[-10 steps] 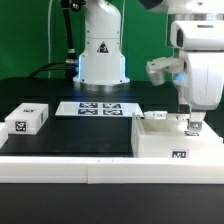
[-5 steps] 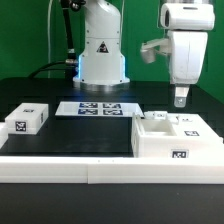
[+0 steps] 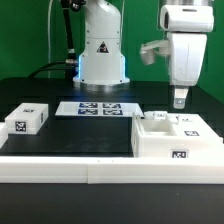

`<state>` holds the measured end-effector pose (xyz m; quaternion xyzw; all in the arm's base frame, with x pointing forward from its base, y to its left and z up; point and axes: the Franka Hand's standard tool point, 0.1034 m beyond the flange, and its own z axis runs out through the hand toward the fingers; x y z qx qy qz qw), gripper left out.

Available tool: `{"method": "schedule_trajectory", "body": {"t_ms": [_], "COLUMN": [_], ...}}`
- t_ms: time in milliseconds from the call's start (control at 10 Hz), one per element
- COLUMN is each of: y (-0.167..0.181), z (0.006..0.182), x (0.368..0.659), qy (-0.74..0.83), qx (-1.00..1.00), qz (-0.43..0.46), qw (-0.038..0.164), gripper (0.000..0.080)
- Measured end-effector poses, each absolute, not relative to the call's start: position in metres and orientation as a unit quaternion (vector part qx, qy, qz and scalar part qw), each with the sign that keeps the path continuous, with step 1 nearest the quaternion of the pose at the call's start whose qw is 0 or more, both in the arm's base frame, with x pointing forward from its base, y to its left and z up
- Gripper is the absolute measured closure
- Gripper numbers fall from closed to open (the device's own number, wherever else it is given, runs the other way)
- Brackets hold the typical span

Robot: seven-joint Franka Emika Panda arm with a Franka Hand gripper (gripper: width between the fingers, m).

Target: Assemble cabinet

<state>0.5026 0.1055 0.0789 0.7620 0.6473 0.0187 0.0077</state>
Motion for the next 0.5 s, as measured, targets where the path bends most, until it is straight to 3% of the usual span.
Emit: {"method": "schedule_trajectory", "body": {"t_ms": [200, 500], "y": [0.103, 0.101], "z": [0.08, 0.072], "x": [0.464, 0.449], "qy": [0.654, 0.65], "qx": [0.757, 0.76], "qz": [0.007, 0.006], "qw": [0.006, 0.002], "gripper": [0.0002, 0.0002]}}
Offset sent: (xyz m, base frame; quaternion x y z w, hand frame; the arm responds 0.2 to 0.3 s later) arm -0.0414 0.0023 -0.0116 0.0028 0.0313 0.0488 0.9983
